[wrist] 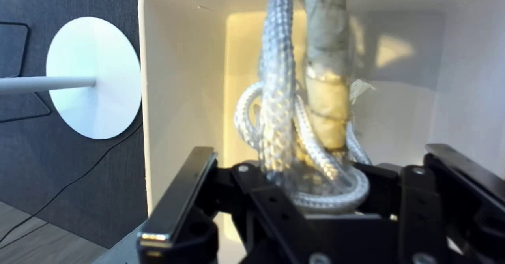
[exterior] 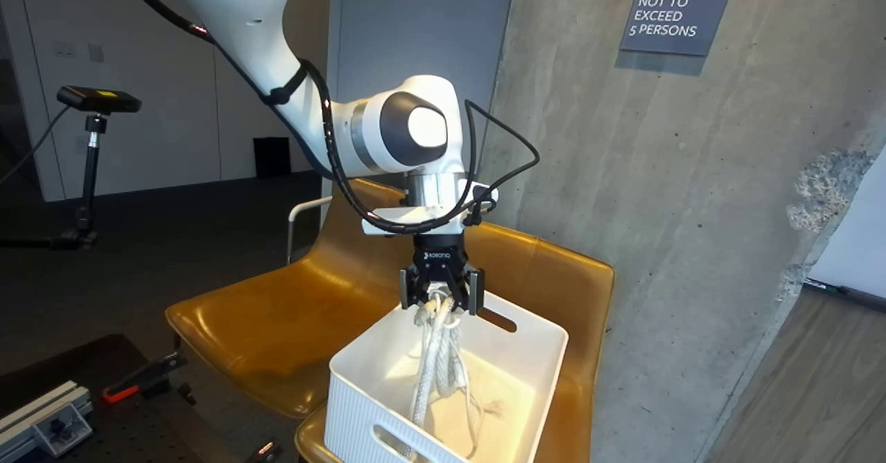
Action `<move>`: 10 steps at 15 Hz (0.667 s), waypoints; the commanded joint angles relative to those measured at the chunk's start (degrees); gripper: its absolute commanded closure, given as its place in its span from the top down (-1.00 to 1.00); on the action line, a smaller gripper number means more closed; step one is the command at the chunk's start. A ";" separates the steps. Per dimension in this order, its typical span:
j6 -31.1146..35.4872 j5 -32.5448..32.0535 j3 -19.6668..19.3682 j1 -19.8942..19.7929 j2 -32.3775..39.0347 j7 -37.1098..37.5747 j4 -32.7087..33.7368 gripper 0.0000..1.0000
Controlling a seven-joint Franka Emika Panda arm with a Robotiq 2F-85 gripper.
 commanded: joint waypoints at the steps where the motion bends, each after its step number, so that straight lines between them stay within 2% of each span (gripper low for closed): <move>1: 9.27 -0.73 -1.69 -1.26 -6.05 3.71 -7.10 -1.00; 6: 15.19 1.26 -3.49 -2.90 -8.10 6.44 -6.37 -1.00; 10: 17.29 4.14 -2.34 -2.22 -5.56 8.57 -5.97 -1.00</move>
